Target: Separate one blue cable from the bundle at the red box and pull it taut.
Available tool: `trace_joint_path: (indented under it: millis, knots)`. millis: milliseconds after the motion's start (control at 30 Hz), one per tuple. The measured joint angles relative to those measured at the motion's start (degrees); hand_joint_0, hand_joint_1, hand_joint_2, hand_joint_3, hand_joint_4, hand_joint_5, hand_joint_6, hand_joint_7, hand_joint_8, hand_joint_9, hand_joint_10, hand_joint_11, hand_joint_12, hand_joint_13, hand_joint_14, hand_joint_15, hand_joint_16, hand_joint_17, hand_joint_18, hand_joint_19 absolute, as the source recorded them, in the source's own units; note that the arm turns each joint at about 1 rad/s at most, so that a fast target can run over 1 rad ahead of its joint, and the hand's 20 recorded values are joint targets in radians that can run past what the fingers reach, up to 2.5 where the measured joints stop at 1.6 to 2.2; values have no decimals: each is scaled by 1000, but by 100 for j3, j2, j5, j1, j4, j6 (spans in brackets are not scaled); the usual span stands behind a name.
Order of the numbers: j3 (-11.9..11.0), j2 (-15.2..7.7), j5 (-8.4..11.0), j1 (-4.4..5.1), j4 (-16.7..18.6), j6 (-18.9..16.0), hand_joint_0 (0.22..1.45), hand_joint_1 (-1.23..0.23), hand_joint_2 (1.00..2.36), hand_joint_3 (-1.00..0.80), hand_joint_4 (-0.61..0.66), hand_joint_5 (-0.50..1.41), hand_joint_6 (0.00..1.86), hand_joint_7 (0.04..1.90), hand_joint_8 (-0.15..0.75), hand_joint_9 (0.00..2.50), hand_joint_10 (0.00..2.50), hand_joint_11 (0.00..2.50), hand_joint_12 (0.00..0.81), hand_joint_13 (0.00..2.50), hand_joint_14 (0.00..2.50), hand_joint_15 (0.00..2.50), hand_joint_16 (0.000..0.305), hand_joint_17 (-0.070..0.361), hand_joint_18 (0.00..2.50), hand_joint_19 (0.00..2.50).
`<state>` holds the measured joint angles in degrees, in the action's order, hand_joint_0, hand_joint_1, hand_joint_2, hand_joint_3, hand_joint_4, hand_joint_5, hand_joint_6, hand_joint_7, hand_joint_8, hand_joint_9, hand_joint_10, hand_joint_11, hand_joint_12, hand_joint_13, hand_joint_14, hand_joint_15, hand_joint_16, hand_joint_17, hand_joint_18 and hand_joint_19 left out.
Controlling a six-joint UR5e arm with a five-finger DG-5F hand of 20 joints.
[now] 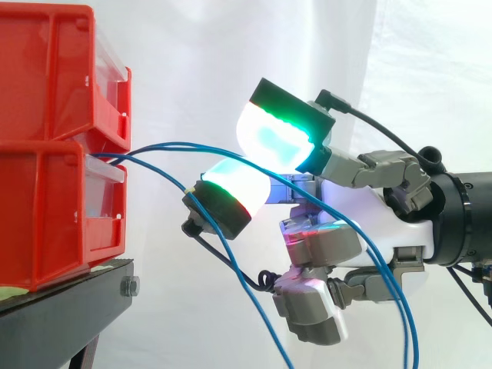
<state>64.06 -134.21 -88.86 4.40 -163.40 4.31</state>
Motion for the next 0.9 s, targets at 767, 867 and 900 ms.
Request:
trace_joint_path:
  millis: [767,867,900]
  knots:
    - [0,0,34,0,-6,33,561,-325,1000,-500,26,-59,772,981,269,1398,28,1077,352,1157,30,798,45,102,1017,986]
    - [1,26,42,5,-5,44,596,-355,1000,-500,29,-68,767,996,271,1373,29,1084,349,1137,27,806,44,99,993,992]
    - [1,39,46,5,-7,52,621,-419,1000,-500,44,-79,777,993,278,1359,28,1107,348,1131,30,817,44,100,987,999]
